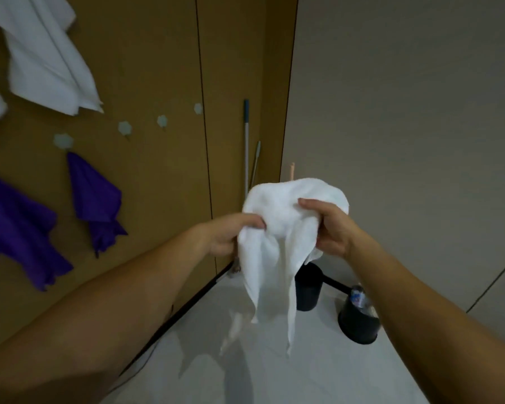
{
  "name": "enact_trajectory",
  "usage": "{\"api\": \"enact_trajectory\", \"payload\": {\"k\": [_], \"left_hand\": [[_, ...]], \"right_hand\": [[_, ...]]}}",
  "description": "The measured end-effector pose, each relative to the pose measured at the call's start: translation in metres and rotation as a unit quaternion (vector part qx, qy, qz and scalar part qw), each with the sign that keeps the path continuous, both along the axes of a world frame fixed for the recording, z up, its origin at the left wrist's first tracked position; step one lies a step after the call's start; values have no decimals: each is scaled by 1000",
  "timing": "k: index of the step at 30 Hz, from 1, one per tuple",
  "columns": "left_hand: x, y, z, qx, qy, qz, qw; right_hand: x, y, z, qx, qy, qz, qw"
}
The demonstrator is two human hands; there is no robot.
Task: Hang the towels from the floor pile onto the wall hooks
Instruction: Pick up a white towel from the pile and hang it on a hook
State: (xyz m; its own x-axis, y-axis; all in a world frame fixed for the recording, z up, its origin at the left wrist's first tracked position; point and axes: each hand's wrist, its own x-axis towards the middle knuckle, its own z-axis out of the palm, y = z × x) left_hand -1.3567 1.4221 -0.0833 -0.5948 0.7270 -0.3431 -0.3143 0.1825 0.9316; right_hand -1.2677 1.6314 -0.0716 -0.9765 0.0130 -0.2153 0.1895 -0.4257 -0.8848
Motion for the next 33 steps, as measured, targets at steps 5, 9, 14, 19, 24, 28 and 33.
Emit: {"api": "enact_trajectory", "payload": {"k": [5, 9, 14, 19, 24, 28, 33], "left_hand": [[-14, -25, 35, 127, -26, 50, 990], [-28, -50, 49, 116, -2, 128, 985], [-63, -88, 58, 94, 8, 297, 950], [-79, -103, 59, 102, 5, 316, 943], [-88, -99, 59, 67, 74, 270, 958], [-91, -100, 55, 3, 148, 253, 956], [-92, -91, 47, 3, 167, 301, 939]], "right_hand": [[-4, -39, -15, 90, -81, -16, 992], [-7, -45, -1, 101, -98, -146, 979], [12, -27, 0, 121, -116, -169, 971], [8, -19, 34, -7, 75, -278, 958], [14, -23, 30, 352, -49, -240, 904], [14, -1, 39, 322, -2, -361, 875], [19, 12, 34, 334, 16, -346, 877]]}}
